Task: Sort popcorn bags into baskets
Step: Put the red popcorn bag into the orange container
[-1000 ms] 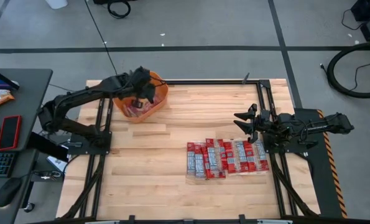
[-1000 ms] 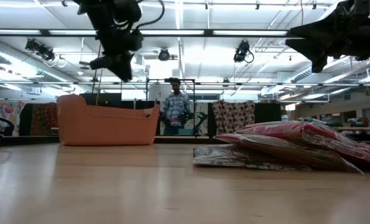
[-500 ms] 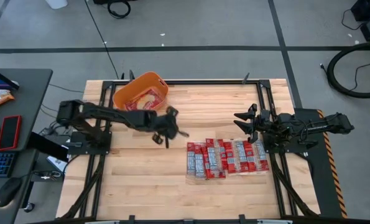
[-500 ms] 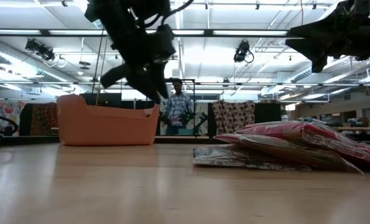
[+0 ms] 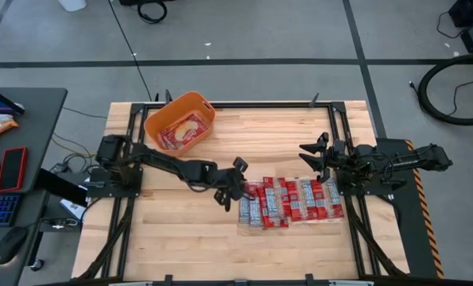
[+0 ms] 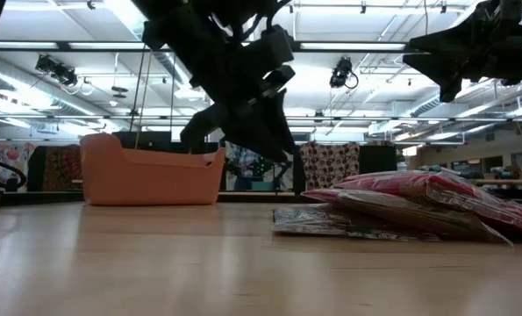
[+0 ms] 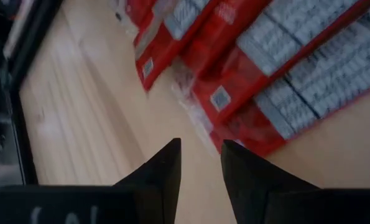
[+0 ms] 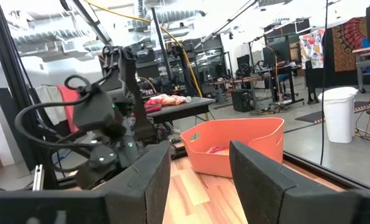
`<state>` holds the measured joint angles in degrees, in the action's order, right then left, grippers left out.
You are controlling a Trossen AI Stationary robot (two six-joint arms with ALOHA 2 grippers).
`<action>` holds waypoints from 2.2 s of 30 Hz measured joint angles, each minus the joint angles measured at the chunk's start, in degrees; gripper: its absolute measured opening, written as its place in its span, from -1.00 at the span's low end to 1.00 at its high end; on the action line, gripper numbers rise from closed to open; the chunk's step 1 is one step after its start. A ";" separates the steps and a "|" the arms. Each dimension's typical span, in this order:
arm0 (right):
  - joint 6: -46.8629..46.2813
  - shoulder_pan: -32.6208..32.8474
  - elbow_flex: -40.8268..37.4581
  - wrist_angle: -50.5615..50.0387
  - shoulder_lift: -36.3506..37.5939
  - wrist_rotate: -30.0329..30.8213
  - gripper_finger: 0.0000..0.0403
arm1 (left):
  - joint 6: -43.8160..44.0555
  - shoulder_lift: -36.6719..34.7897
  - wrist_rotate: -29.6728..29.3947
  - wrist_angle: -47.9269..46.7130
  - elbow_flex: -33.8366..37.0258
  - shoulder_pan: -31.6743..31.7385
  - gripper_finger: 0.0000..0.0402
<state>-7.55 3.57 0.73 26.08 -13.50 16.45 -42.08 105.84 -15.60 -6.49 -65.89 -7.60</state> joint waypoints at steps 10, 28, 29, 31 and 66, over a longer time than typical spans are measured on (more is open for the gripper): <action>0.00 0.00 0.00 0.00 0.00 0.00 -0.16 | -0.09 0.28 4.15 -0.46 0.06 -2.03 -0.43; -2.49 -0.04 0.00 7.42 -0.68 6.71 -0.16 | 0.87 -5.74 3.98 14.02 12.39 -2.93 -0.44; -2.66 -0.02 0.00 7.57 -0.87 5.95 -0.16 | -0.64 -4.89 3.79 15.75 12.37 -3.05 -0.39; -2.80 0.00 0.02 7.72 -1.12 4.47 -0.16 | -5.04 -3.37 3.58 18.60 12.33 -3.30 -0.28; -4.45 -0.02 0.02 7.69 -1.88 4.90 -0.16 | -26.48 9.42 12.81 36.62 12.11 -0.19 -0.95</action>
<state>-12.00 3.55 0.75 33.78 -15.38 21.34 -68.55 115.27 -2.79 30.13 -53.78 -7.79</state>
